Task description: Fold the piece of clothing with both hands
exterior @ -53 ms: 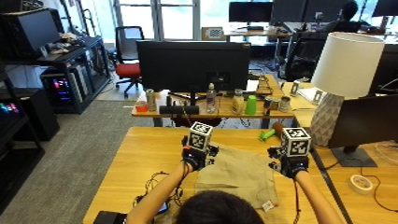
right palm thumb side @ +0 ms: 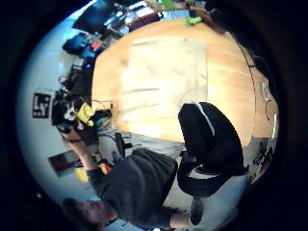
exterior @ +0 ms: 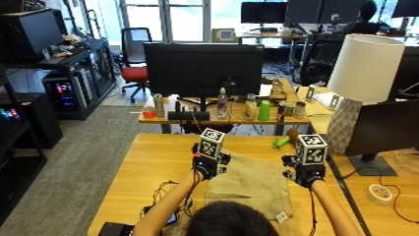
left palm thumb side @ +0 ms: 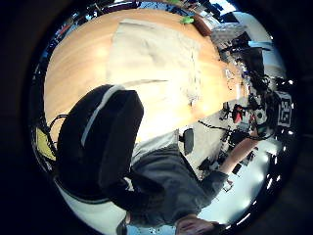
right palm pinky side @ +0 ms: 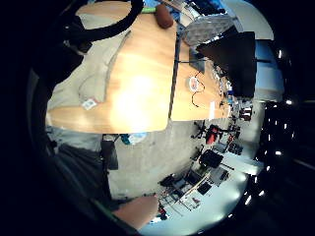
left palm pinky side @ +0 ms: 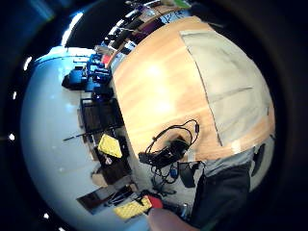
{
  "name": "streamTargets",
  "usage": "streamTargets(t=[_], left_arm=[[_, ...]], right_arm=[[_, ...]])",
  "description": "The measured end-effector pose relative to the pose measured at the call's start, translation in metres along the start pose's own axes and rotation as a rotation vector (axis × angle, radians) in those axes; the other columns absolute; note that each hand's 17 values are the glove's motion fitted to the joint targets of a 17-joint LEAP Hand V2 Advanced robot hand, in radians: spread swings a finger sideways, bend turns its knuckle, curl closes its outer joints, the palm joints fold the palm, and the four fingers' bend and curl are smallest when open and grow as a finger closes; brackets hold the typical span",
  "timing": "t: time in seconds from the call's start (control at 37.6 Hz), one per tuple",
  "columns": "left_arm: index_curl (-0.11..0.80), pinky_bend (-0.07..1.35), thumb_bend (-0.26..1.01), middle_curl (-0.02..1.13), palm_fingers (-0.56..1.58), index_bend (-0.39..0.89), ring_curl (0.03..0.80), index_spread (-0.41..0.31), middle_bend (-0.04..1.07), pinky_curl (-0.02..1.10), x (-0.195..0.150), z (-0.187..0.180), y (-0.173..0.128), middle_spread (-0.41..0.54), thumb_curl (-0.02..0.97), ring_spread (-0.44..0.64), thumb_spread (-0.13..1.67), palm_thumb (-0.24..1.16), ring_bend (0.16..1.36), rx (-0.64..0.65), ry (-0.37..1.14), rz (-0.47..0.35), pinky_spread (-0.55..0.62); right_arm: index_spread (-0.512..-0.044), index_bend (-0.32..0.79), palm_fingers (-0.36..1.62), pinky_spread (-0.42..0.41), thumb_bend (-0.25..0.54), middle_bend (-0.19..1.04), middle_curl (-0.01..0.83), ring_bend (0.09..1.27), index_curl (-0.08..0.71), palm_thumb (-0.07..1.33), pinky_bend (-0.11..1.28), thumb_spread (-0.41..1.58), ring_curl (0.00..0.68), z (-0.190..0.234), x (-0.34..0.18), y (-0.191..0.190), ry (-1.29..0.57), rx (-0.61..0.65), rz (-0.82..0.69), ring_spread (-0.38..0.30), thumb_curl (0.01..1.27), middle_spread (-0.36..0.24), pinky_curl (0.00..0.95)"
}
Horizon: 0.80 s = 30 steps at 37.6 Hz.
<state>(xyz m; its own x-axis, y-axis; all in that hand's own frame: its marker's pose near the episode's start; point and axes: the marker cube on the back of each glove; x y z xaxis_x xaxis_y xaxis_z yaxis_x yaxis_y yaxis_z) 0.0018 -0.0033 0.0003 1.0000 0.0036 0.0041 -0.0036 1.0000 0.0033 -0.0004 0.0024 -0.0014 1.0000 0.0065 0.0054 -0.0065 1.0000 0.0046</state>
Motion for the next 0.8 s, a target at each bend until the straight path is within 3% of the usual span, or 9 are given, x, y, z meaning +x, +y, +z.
streamTargets(t=[0.11, 0.27, 0.48, 0.8], left_arm=[[0.067, 0.43, 0.08, 0.07, 0.21, 0.13, 0.162, -0.029, 0.15, 0.15, 0.003, -0.002, 0.002, 0.124, 0.038, 0.2, 0.75, 0.15, 0.54, -0.006, -0.008, 0.009, 0.27], [0.11, 0.46, 0.07, 0.11, 0.17, 0.14, 0.199, -0.034, 0.16, 0.2, 0.004, -0.004, 0.008, 0.15, 0.065, 0.25, 0.98, 0.15, 0.59, -0.004, 0.002, 0.023, 0.33], [0.165, 0.47, 0.05, 0.15, 0.15, 0.16, 0.222, -0.029, 0.17, 0.24, -0.001, 0.0, 0.011, 0.182, 0.1, 0.28, 1.12, 0.16, 0.62, -0.009, 0.023, 0.006, 0.36], [0.221, 0.48, 0.01, 0.19, 0.12, 0.16, 0.243, -0.017, 0.17, 0.27, -0.003, 0.022, 0.012, 0.199, 0.143, 0.29, 1.2, 0.18, 0.64, -0.057, 0.098, 0.033, 0.38]], right_arm=[[-0.269, 0.06, 0.64, 0.032, 0.332, 0.25, 0.143, 0.59, 0.069, 0.52, 0.56, 0.72, 0.226, 0.0, 0.0, 0.005, -0.012, 0.001, 0.0, -0.048, 0.11, -0.051, 0.216], [-0.317, 0.08, 0.6, 0.038, 0.32, 0.25, 0.202, 0.61, 0.092, 0.54, 0.58, 0.95, 0.276, 0.003, 0.006, 0.007, -0.012, 0.016, -0.007, -0.057, 0.13, -0.061, 0.264], [-0.342, 0.08, 0.59, 0.037, 0.287, 0.28, 0.261, 0.62, 0.105, 0.56, 0.58, 1.11, 0.304, 0.001, 0.014, 0.008, -0.027, 0.007, 0.009, -0.062, 0.16, -0.071, 0.29], [-0.353, 0.09, 0.57, 0.037, 0.23, 0.27, 0.315, 0.6, 0.124, 0.58, 0.58, 1.21, 0.329, 0.014, 0.004, 0.004, 0.007, -0.06, -0.029, -0.065, 0.19, -0.069, 0.316]])
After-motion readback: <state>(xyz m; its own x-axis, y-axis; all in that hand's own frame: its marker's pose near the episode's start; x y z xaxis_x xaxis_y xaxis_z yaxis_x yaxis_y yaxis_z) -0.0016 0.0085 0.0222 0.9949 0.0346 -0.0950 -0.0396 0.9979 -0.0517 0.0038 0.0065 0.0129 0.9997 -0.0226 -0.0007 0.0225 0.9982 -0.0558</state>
